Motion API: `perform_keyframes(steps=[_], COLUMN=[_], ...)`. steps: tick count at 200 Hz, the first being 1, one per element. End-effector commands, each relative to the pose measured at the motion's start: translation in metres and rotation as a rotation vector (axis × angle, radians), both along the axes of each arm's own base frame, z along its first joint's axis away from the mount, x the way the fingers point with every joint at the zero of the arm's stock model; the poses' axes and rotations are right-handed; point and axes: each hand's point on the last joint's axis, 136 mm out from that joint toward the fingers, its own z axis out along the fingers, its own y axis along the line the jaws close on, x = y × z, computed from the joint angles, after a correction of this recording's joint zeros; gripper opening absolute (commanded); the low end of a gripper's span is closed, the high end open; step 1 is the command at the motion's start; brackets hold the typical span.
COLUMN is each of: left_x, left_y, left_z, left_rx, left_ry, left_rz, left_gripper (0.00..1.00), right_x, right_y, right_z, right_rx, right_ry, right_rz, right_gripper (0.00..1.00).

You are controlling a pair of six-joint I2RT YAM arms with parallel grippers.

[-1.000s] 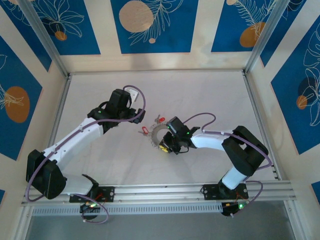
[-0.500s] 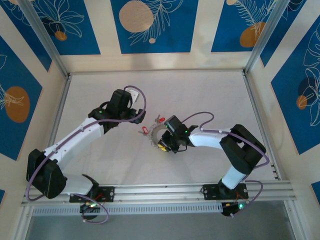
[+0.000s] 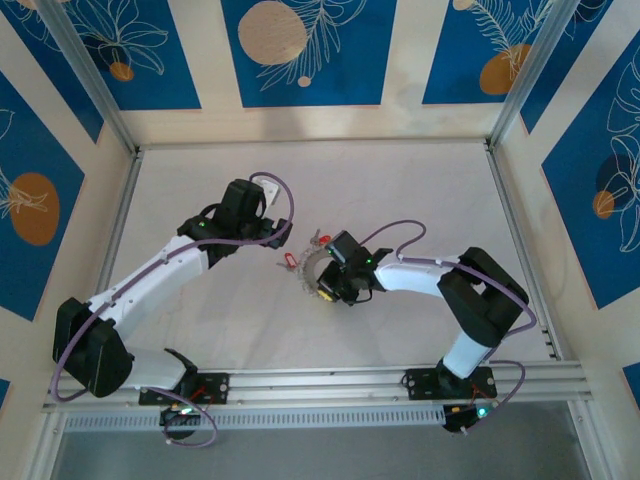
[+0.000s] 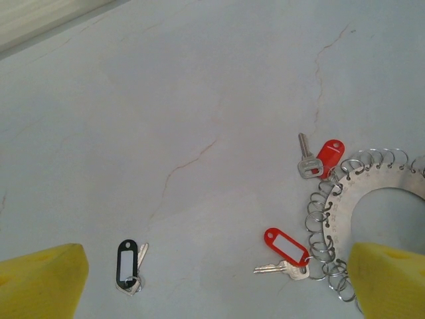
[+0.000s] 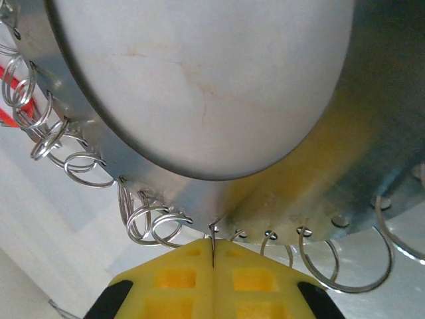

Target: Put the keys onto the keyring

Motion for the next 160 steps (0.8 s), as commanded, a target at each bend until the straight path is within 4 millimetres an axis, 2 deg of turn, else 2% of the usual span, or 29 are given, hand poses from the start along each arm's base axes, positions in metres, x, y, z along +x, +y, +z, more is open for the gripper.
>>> perform_keyframes(steps=[1, 19, 30, 62, 81, 101, 113, 146, 160], left_x=[-0.004, -0.007, -0.013, -0.041, -0.057, -0.07, -0.07, -0.088, -0.096], left_y=[-0.005, -0.011, -0.021, -0.058, -0.073, -0.084, -0.084, -0.097, -0.101], left_z=[-0.004, -0.001, 0.004, 0.018, 0.027, 0.03, 0.03, 0.028, 0.021], left_rx=[0.017, -0.02, -0.069, -0.228, -0.293, -0.325, -0.325, -0.322, -0.295], left_ry=[0.0, -0.009, -0.02, -0.035, -0.053, -0.06, -0.068, -0.104, -0.111], left_rz=[-0.027, -0.056, -0.117, -0.364, -0.488, -0.592, -0.586, -0.714, -0.763], left_gripper=[1.0, 1.0, 1.0, 1.0, 0.95, 0.89, 0.91, 0.85, 0.84], right_x=[0.008, 0.015, 0.021, 0.03, 0.03, 0.026, 0.021, -0.008, -0.015], right_y=[-0.01, -0.02, -0.025, -0.032, -0.038, -0.046, -0.05, -0.046, -0.046], right_z=[0.023, 0.037, 0.047, 0.078, 0.093, 0.104, 0.109, 0.125, 0.135], right_rx=[-0.056, -0.105, -0.12, -0.141, -0.188, -0.22, -0.218, -0.14, -0.129], right_ry=[-0.116, -0.206, -0.273, -0.5, -0.649, -0.777, -0.849, -1.139, -1.285], right_rz=[0.077, 0.168, 0.245, 0.488, 0.632, 0.756, 0.825, 1.08, 1.119], right_gripper=[0.04, 0.0, 0.0, 0.0, 0.0, 0.0, 0.0, 0.0, 0.0])
